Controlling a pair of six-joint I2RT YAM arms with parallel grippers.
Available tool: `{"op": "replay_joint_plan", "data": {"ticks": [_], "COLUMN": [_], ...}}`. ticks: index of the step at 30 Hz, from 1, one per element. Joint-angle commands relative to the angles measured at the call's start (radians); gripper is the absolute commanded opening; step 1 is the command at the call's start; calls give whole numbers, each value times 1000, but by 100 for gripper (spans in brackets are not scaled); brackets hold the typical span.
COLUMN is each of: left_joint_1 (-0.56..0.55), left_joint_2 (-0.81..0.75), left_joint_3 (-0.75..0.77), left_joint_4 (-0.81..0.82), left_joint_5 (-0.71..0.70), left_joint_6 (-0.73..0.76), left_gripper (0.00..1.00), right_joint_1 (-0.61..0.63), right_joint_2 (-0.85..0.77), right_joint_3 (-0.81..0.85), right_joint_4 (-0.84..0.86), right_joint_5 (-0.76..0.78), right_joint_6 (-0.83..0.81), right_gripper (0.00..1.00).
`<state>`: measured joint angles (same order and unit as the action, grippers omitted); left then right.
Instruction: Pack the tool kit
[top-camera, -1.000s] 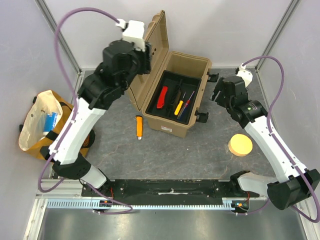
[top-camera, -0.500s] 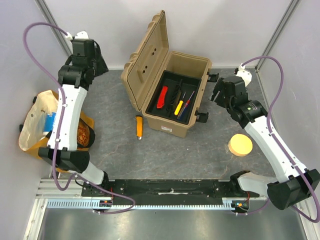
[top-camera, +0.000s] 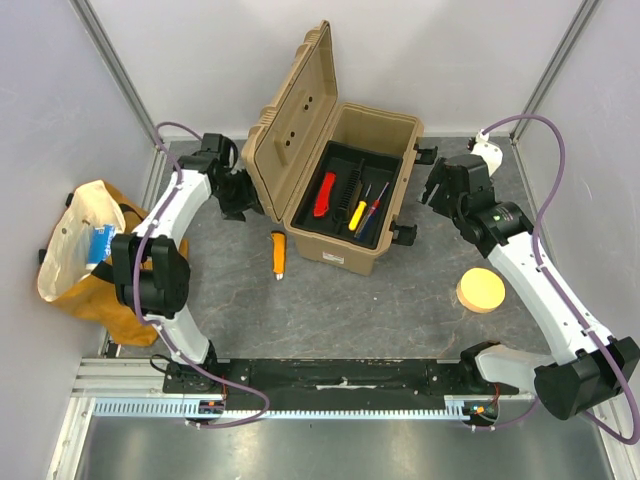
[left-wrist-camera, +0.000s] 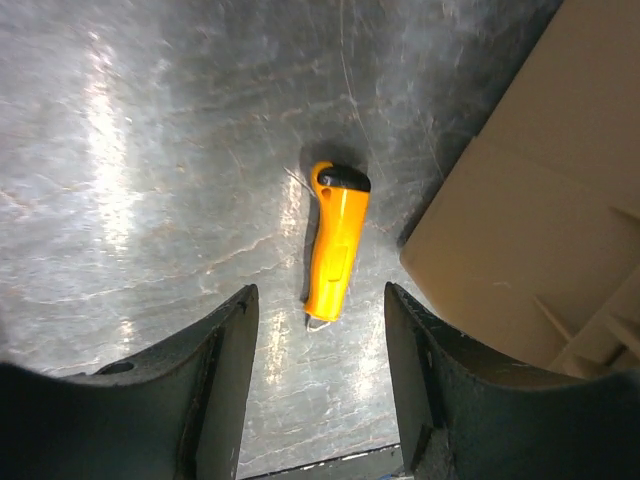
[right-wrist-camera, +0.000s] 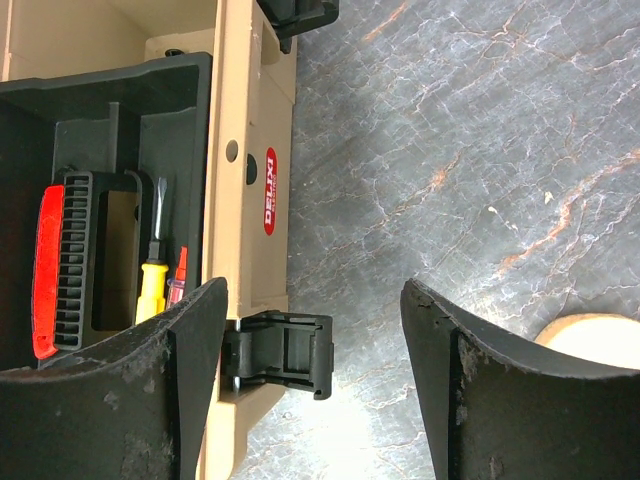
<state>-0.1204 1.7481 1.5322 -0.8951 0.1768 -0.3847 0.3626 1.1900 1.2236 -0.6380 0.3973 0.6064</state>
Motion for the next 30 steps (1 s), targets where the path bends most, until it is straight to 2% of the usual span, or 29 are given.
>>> {"op": "replay_joint_plan", "data": {"ticks": [1,12,19,27,30], "left_joint_1": [-41,-162,-191,-209,-209], "left_joint_2": [-15,30,74,126,136], "left_joint_3": [-88,-296,-330,-353,-357], "left_joint_4": [94,246,283,328,334], "left_joint_5": [115,62,-13,-14,-45], "left_joint_6": [-8,-32,-52,-72,-83], "left_gripper": [59,56,55,54,50], "right_joint_1": [-5,-8,-8,-8,-10], "right_joint_2": [-20,-20,-29,-32,-35], "right_joint_3": [-3,-6,-6,-6,-7], "right_joint_4": [29,29,29,29,29], "right_joint_5": [14,9,8,8,6], "right_joint_6": [3,-2,-5,-5,-7], "right_gripper": [77,77,77,77,77]}}
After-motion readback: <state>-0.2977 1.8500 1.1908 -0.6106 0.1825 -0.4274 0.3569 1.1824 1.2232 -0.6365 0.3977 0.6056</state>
